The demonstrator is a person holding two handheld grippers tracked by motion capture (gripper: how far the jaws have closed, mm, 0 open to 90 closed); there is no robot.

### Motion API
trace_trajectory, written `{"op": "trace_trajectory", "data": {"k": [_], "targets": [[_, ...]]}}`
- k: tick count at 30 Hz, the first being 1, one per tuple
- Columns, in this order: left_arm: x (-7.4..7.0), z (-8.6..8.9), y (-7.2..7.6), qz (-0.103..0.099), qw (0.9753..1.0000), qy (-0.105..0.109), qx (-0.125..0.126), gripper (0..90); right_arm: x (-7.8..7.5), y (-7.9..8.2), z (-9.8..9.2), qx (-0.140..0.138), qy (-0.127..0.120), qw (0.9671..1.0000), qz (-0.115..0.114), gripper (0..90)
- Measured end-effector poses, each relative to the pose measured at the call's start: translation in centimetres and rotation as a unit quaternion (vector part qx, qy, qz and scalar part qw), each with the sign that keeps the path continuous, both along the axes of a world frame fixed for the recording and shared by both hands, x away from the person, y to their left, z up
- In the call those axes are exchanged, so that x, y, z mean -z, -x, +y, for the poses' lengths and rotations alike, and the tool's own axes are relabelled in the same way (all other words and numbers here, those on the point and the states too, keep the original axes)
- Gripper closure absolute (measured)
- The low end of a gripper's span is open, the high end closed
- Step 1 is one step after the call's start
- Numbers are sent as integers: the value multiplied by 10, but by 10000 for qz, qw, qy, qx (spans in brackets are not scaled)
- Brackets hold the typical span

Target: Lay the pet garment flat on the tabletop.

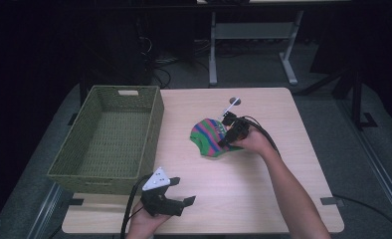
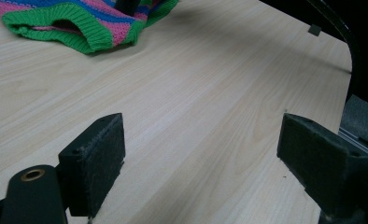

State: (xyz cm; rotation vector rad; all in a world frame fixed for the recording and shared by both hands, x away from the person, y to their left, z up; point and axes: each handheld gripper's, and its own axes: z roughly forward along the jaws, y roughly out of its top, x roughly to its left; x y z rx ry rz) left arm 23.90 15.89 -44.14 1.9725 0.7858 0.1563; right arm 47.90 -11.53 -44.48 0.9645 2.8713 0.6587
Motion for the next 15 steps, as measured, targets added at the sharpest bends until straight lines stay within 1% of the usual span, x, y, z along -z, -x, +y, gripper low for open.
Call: {"op": "trace_trajectory", "data": {"k": [2, 3, 4, 5, 6, 9, 10, 11, 13, 14, 15], "targets": [[0, -1, 1, 17, 10000, 16, -10, 148, -1, 2, 4, 6, 162, 9999, -51, 362], [0, -1, 1, 17, 10000, 16, -10, 148, -1, 2, 4, 6, 162, 9999, -51, 362], [0, -2, 1, 14, 10000, -4, 18, 148, -2, 3, 8, 41, 278, 9996, -53, 400], [0, -2, 1, 14, 10000, -4, 18, 148, -2, 3, 8, 41, 278, 9996, -53, 400], [0, -3, 2, 17, 10000, -9, 23, 148, -3, 5, 9, 57, 286, 9996, -43, 469], [0, -3, 3, -1, 10000, -17, 33, 148, -3, 5, 9, 135, 292, 9995, -48, 494], [0, -2, 3, -5, 10000, -34, 40, 149, -3, 5, 9, 172, 302, 9994, -50, 508], [0, -2, 2, 1, 10000, -26, 31, 148, -3, 5, 10, 201, 307, 9993, -50, 544], [0, -2, 2, 1, 10000, -20, 29, 148, -3, 5, 11, 213, 313, 9993, -53, 554], [0, -1, 2, -19, 10000, -41, 45, 148, -4, 6, 11, 286, 306, 9991, -33, 594], [0, -1, 2, -19, 10000, -41, 45, 148, -4, 6, 11, 286, 306, 9991, -33, 594]]}}
